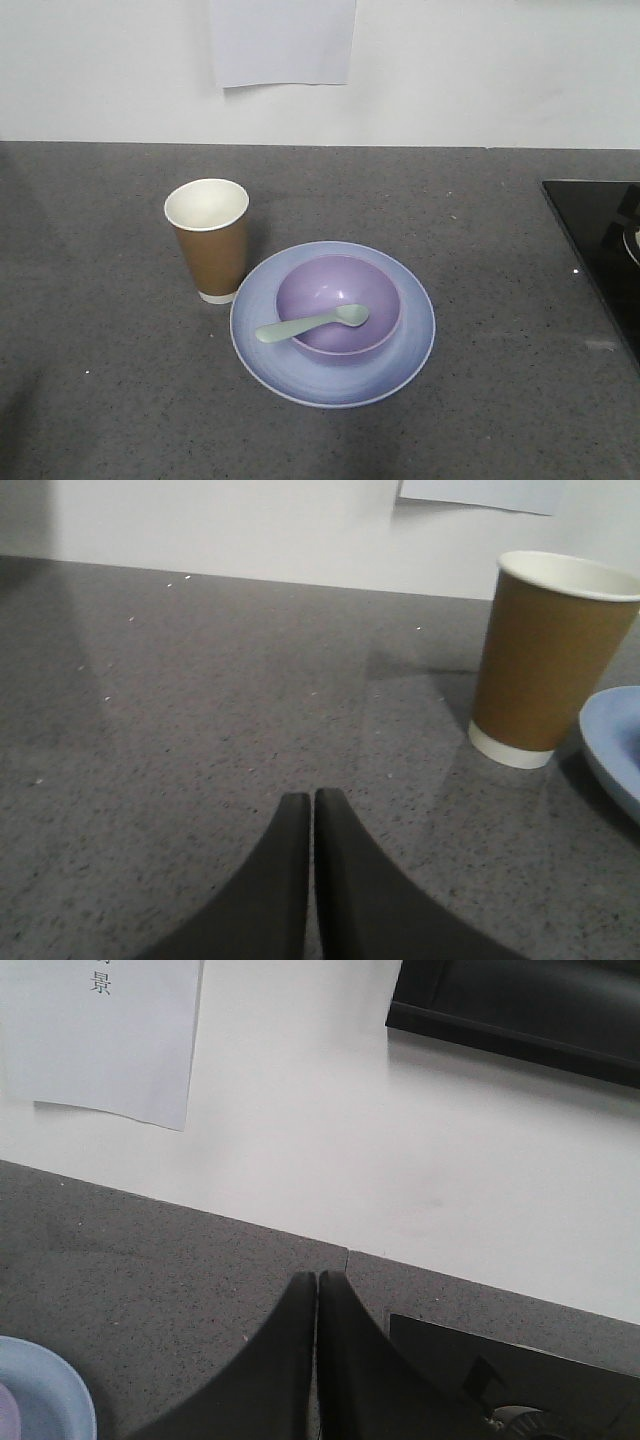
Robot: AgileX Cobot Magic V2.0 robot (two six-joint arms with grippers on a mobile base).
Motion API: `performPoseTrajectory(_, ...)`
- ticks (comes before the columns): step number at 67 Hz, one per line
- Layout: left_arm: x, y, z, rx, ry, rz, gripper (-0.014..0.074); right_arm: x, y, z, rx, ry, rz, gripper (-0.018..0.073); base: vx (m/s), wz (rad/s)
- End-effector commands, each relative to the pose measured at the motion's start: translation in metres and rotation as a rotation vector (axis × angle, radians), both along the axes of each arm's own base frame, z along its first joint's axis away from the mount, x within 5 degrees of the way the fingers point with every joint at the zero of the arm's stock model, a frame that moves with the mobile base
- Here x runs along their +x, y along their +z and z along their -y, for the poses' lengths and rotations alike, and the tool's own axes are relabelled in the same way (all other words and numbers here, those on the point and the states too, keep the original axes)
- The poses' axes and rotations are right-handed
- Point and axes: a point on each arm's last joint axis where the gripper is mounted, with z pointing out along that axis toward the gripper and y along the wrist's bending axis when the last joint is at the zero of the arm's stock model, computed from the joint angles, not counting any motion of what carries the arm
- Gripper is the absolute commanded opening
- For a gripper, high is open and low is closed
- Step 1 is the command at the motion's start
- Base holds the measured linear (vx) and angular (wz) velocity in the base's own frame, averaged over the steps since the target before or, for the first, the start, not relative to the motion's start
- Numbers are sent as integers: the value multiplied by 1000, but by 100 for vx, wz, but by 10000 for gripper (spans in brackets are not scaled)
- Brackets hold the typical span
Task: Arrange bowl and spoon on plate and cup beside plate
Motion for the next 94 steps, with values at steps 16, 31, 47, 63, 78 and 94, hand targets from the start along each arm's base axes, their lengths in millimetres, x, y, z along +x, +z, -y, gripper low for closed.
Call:
performPoseTrajectory(16,-14,-6,-3,73,33,164,-6,-2,14,-1,-14,24,92,-6,0,0)
performPoseTrajectory(31,-24,-11,-4,111,38,189,-6,-2,14,-1,-14,23,91,-6,0,0)
performPoseTrajectory(47,-24,-12,-4,120,36,184,-6,-2,14,-1,-14,23,90,-6,0,0)
performPoseTrajectory(63,-24,-11,-4,120,36,184,-6,-2,14,-1,-14,22,89,-6,0,0)
performPoseTrajectory(78,-24,-11,-4,120,36,184,-6,-2,14,-1,-14,22,89,-6,0,0)
performPoseTrajectory(94,-24,-11,-4,120,36,184,-6,-2,14,-1,-14,22,89,-6,0,0)
